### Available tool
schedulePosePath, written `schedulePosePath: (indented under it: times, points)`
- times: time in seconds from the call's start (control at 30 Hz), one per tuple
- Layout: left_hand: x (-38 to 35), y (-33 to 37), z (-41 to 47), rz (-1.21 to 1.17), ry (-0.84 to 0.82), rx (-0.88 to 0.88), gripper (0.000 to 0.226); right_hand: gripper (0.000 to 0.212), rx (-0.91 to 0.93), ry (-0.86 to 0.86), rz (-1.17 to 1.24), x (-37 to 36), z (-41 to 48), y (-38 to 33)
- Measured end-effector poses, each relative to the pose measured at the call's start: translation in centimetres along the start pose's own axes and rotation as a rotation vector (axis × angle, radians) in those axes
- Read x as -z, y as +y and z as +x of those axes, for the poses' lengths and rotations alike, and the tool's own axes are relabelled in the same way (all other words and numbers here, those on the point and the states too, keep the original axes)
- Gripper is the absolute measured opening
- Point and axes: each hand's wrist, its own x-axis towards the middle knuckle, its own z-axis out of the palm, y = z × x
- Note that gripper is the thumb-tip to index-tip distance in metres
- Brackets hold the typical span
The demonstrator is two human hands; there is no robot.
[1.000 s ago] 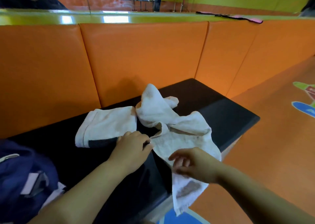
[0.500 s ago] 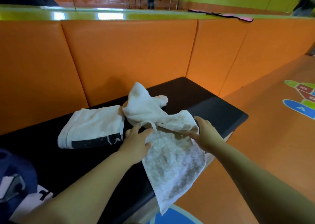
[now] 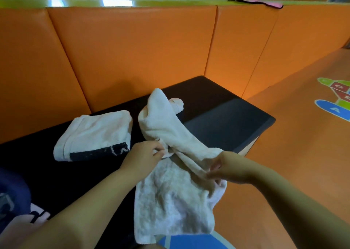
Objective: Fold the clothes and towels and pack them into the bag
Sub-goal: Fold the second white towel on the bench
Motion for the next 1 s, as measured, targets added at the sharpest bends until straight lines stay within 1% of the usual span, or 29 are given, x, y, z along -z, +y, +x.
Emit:
schedulePosePath:
  times: [0.03, 0.07, 0.1, 0.13, 0.17, 0.2, 0.27, 0.3, 0.37, 0.47, 0.5, 0.6, 0.7, 0.77, 0.83, 0.87, 0.93, 1.0]
  points:
    - [0.2, -0.1, -0.4, -0.001, 0.025, 0.01, 0.007, 0.033, 0.012, 0.035, 0.07, 0.1, 0.1, 0.1]
    - [0.3, -0.2, -0.7, 0.001, 0.046, 0.021, 0.005, 0.032, 0.021, 0.129, 0.13, 0.3, 0.5, 0.3]
    - [0.5, -0.4, -1.0, 0.003, 0.051, 0.03, 0.002, 0.031, 0.014, 0.258, 0.158, 0.4, 1.4, 0.6]
    - [0.6, -0.7, -1.2, 0.0, 0.048, 0.036, 0.006, 0.029, -0.012, 0.383, 0.158, 0.5, 2.4, 0.8]
    - [0.7, -0.9, -1.3, -0.008, 0.037, 0.04, 0.015, 0.032, -0.054, 0.465, 0.15, 0.4, 3.4, 0.8]
    - [0.8, -1.0, -1.4, -0.022, 0.02, 0.043, 0.025, 0.039, -0.094, 0.497, 0.14, 0.3, 4.2, 0.7]
    - [1.0, -1.1, -1.5, -0.049, -0.027, 0.056, 0.04, 0.053, -0.132, 0.454, 0.107, -0.2, 5.9, 0.1]
    - [1.1, -1.1, -1.7, -0.059, -0.048, 0.062, 0.044, 0.055, -0.143, 0.427, 0.079, -0.5, 6.5, -0.4]
    - [1.2, -1.2, -2.1, -0.075, -0.08, 0.069, 0.047, 0.052, -0.178, 0.408, 0.032, -0.7, 7.5, -1.7]
    - [1.5, -1.7, -2.6, -0.048, -0.127, 0.072, 0.052, 0.045, -0.198, 0.391, 0.064, -0.3, 8.3, -3.2]
    - [1.8, -1.8, -2.8, -0.028, -0.138, 0.077, 0.053, 0.044, -0.179, 0.362, 0.049, -0.2, 8.4, -3.5]
    - [2.4, -2.2, -3.3, -0.015, -0.112, 0.118, 0.055, 0.03, -0.077, 0.26, -0.136, -0.7, 8.2, -3.7]
    - [2.8, -2.4, -3.9, -0.04, -0.068, 0.158, 0.048, 0.017, -0.002, 0.241, -0.135, -1.7, 7.5, -3.7]
    - [2.7, -2.5, -4.2, -0.07, -0.031, 0.182, 0.039, 0.012, -0.002, 0.268, -0.12, -2.4, 7.1, -3.7]
    - [2.7, -2.3, -4.4, -0.063, 0.041, 0.184, 0.028, 0.01, -0.032, 0.274, -0.112, -2.9, 6.8, -3.7]
    - [2.7, -2.2, -4.6, -0.076, 0.083, 0.19, 0.023, 0.008, -0.049, 0.268, -0.097, -3.0, 6.6, -3.7]
    - [2.9, -2.2, -4.8, -0.121, 0.147, 0.201, 0.015, 0.015, -0.062, 0.272, -0.041, -2.9, 5.8, -3.7]
    - [3.3, -2.1, -4.9, -0.157, 0.155, 0.203, 0.021, 0.016, -0.058, 0.338, 0.057, -2.2, 4.8, -3.6]
